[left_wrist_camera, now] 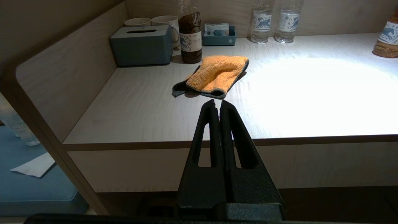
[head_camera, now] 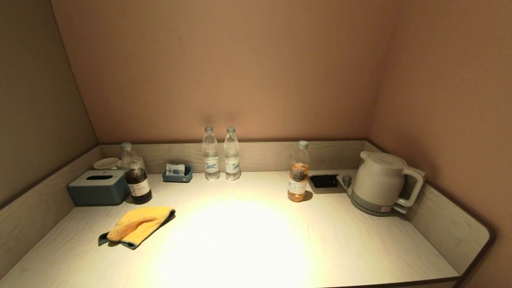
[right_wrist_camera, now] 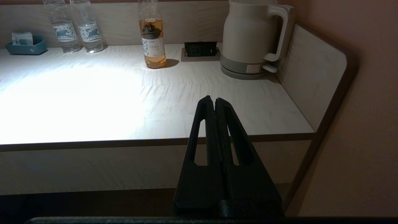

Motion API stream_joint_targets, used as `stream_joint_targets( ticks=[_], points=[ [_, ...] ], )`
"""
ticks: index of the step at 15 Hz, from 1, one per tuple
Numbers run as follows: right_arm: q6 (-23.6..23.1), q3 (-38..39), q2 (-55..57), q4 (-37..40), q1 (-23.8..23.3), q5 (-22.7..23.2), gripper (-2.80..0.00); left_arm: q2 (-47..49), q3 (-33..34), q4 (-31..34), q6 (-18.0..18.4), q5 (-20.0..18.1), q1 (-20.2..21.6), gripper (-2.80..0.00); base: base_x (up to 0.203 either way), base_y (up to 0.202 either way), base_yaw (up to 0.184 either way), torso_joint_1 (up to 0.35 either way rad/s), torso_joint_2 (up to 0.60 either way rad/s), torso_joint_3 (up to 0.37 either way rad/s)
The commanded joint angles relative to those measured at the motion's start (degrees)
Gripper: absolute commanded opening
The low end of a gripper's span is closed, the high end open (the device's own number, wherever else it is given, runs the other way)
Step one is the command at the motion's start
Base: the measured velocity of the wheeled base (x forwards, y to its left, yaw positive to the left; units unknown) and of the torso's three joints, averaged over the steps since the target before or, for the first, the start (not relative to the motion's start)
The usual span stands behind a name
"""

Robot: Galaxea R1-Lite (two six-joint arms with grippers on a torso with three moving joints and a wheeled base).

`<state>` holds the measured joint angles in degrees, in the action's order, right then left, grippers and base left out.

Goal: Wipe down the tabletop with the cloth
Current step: Pick up the tablecloth

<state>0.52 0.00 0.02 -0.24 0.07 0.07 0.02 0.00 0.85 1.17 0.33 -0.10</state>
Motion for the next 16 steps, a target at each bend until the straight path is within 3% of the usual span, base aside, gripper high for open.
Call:
stream_joint_targets(
  ticks=[1, 16],
  points=[
    [0.0, 0.0, 0.0, 0.0, 0.0, 0.0, -2.80, 0.0, 0.0, -0.1, 0.0, 0.1, 0.0, -2.80, 0.000, 0.000, 0.000, 0.000, 0.00, 0.000],
    [0.0, 0.0, 0.0, -0.1, 0.0, 0.0, -2.80, 0.0, -0.5, -0.4, -1.1, 0.3, 0.0, -2.80, 0.000, 0.000, 0.000, 0.000, 0.00, 0.000]
  ],
)
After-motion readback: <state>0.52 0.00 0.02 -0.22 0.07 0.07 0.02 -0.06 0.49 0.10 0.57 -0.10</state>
